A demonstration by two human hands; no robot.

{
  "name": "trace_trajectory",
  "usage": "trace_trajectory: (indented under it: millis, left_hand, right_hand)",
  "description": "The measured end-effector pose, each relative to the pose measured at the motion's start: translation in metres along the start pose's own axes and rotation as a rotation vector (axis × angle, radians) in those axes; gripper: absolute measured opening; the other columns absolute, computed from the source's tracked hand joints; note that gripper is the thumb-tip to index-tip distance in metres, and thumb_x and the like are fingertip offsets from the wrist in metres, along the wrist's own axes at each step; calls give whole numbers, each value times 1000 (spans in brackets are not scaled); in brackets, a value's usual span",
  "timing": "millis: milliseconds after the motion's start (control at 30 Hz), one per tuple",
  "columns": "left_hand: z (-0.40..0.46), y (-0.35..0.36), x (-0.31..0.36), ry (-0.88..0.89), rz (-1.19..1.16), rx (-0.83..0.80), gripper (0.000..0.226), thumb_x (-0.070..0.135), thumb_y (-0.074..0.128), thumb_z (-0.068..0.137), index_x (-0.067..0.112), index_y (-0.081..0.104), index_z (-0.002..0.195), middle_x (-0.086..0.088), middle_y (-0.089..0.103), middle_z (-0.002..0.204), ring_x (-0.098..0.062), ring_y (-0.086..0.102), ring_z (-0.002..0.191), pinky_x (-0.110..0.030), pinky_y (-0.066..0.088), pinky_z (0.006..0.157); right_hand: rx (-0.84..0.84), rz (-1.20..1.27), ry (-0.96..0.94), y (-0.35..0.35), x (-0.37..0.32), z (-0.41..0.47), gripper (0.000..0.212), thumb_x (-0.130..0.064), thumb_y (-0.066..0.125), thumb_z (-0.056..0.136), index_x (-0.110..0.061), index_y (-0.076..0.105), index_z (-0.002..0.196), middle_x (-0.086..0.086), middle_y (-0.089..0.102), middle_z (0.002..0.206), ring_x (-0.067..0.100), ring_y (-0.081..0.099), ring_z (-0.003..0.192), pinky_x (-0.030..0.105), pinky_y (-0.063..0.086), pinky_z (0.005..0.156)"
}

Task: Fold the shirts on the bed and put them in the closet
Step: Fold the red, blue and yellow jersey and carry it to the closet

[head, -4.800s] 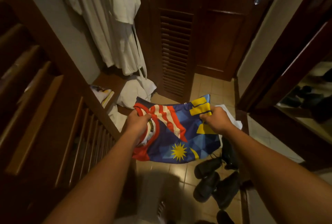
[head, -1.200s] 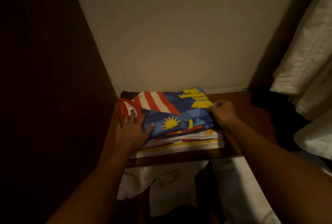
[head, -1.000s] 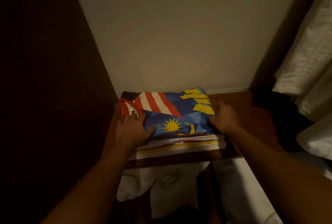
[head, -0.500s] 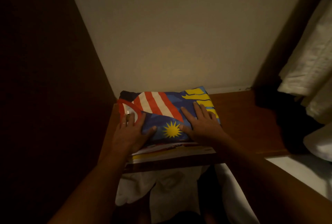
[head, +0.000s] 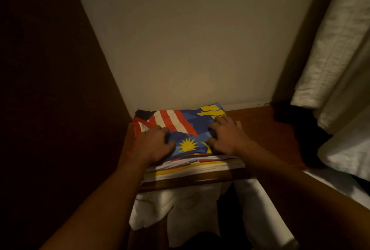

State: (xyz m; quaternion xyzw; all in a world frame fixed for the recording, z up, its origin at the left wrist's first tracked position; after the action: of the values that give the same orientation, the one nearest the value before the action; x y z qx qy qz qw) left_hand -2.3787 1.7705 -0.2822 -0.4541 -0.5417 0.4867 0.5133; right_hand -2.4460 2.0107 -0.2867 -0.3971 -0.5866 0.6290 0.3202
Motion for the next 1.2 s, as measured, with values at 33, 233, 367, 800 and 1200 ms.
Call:
trace_trajectory:
  millis: [33, 233, 367, 800, 1200]
  left_hand:
    - [-3, -6, 6, 15, -47, -9, 41, 50, 56, 94, 19, 61, 120, -6, 62, 116, -29, 62, 106, -42, 52, 88]
    - [-29, -39, 34, 39, -114, -24, 28, 33, 61, 93, 14, 67, 113, -10, 70, 113, -30, 65, 103, -42, 55, 86]
    - [-64, -77, 54, 42, -133, -100, 28, 33, 63, 91, 15, 68, 111, -11, 71, 110, -31, 66, 103, -33, 50, 76]
    - [-204, -344, 104, 7, -70, -264, 35, 38, 59, 93, 22, 65, 123, -6, 64, 128, -28, 62, 113, -33, 50, 87]
    - [-350, -494, 112, -213, -363, -216, 23, 36, 66, 93, 21, 68, 111, -2, 70, 106, -22, 66, 94, -33, 53, 81]
  right_hand:
    - [0, 8, 7, -5, -1, -6, 55, -52, 53, 94, -26, 47, 143, 7, 35, 154, 28, 24, 144, 46, 26, 112]
    - [13, -14, -32, -36, -11, -40, 53, -48, 51, 97, -22, 49, 143, 7, 42, 150, 29, 32, 140, 43, 30, 107]
    - [-19, -31, -76, -83, -28, -69, 34, -45, 52, 96, -20, 59, 118, 8, 60, 128, 30, 51, 125, 38, 39, 93]
    - [-164, -120, -99, -340, -134, -200, 28, -37, 50, 96, -17, 63, 111, 9, 68, 116, 30, 64, 108, 35, 50, 86]
    - [-229, 114, -200, -489, -218, -311, 34, -35, 52, 98, -15, 66, 121, 14, 66, 119, 34, 62, 109, 38, 54, 85]
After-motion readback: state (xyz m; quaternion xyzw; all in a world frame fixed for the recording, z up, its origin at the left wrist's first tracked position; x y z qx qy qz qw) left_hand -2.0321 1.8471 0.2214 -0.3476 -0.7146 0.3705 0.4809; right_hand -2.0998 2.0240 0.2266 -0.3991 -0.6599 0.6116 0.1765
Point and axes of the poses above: each hand's wrist, its own z-axis towards the middle knuckle, its own y-axis out of the palm, x = y × z, the point moved 3 cm from there along z, towards the middle knuckle
